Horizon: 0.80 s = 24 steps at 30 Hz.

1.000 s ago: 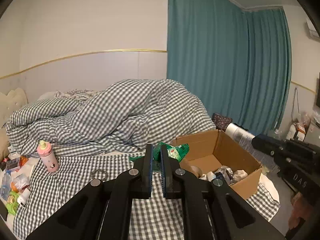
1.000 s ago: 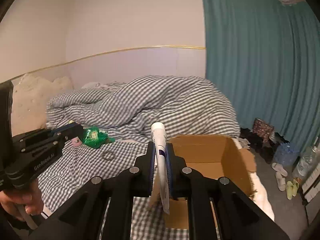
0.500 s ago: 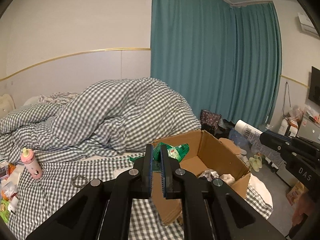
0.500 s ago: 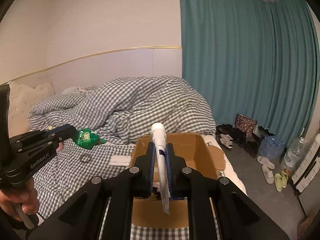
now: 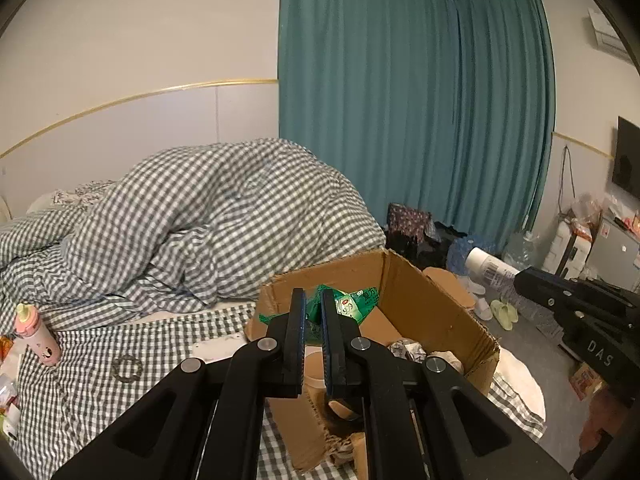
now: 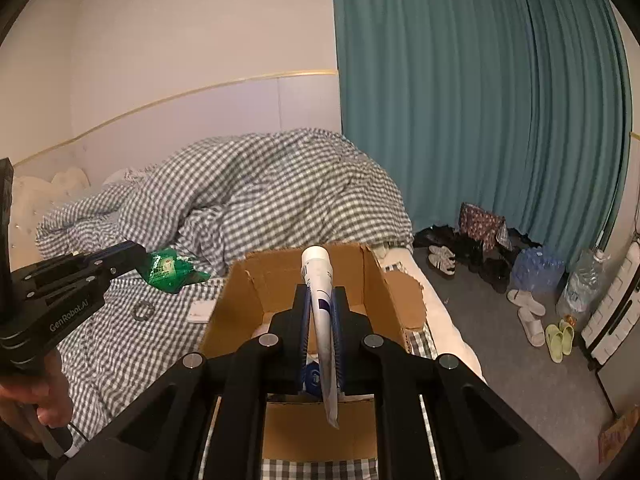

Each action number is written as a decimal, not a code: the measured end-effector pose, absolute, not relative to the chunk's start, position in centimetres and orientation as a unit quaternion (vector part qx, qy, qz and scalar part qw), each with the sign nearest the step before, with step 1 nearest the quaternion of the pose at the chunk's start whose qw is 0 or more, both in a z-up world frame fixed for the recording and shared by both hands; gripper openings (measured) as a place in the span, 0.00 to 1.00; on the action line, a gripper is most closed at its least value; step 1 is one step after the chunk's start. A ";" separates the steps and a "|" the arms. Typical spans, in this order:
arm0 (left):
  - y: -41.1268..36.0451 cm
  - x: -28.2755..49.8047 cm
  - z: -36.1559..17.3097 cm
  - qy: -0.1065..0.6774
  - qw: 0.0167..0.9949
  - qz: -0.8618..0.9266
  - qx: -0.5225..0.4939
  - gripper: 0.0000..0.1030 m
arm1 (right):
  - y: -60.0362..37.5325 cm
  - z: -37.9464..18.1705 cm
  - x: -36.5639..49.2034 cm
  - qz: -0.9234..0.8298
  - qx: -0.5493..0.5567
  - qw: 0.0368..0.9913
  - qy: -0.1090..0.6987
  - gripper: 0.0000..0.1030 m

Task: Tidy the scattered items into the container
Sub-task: 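Lift the green packet and white tube and carry them over the box, then open both grippers to drop the packet and tube into the box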

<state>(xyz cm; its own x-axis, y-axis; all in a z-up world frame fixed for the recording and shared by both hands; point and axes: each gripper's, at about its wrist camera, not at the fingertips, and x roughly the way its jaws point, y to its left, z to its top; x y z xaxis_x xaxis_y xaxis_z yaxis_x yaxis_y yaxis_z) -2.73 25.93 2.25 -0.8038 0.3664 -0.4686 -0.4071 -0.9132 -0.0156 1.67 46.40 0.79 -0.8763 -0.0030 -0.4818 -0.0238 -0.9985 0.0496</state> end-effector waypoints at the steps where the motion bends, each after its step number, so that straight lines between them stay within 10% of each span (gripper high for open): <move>1: 26.3 -3.0 2.0 0.044 0.205 0.948 -0.240 0.06 | 46.5 0.5 1.3 0.967 -0.252 0.005 0.028 0.09; 24: 31.1 -9.2 -5.2 0.088 0.229 0.909 -0.337 0.06 | 47.6 -6.7 -5.3 0.936 -0.352 0.010 0.011 0.10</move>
